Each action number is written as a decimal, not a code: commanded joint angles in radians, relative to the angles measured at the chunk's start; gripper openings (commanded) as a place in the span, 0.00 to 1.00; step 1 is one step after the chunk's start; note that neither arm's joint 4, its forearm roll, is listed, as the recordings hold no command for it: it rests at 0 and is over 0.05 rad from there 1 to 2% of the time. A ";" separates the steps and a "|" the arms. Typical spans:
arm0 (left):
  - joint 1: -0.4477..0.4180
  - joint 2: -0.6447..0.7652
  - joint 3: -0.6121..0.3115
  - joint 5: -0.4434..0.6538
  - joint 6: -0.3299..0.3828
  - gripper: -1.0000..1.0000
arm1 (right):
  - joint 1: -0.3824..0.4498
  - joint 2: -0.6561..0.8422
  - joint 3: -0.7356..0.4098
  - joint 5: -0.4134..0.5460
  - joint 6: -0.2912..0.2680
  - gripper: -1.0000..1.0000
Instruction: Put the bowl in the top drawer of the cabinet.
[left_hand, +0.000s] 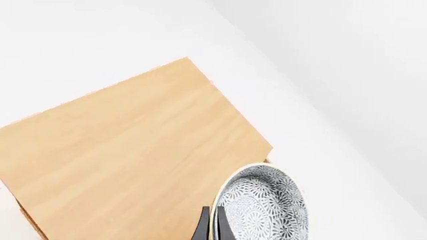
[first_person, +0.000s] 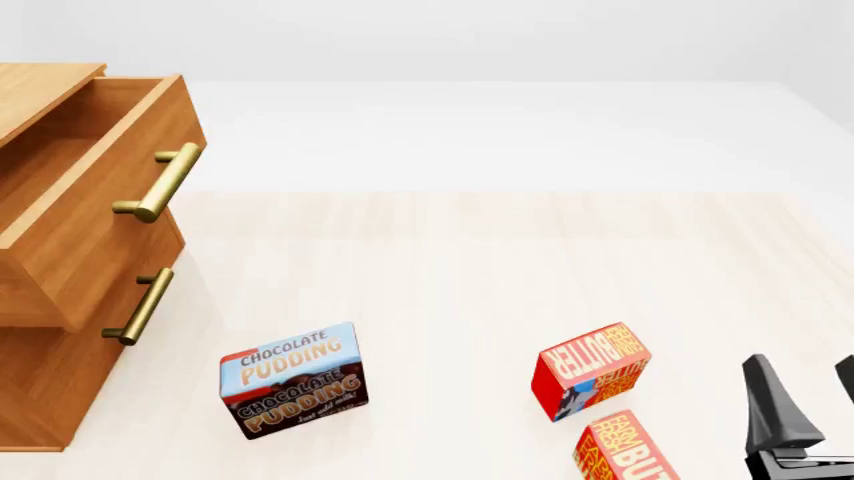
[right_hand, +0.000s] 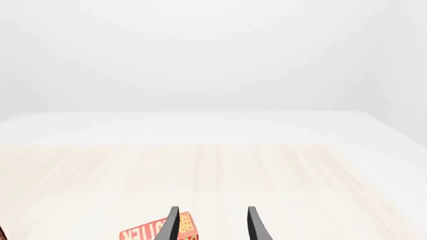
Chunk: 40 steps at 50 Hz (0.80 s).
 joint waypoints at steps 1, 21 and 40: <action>0.013 0.048 -0.012 0.037 -0.006 0.00 | 0.001 0.000 0.000 -0.001 0.000 1.00; -0.006 0.091 0.017 0.068 -0.127 0.00 | 0.003 0.000 0.000 -0.002 0.000 1.00; 0.017 0.110 -0.015 0.075 -0.130 0.00 | 0.003 0.000 0.000 -0.001 -0.002 1.00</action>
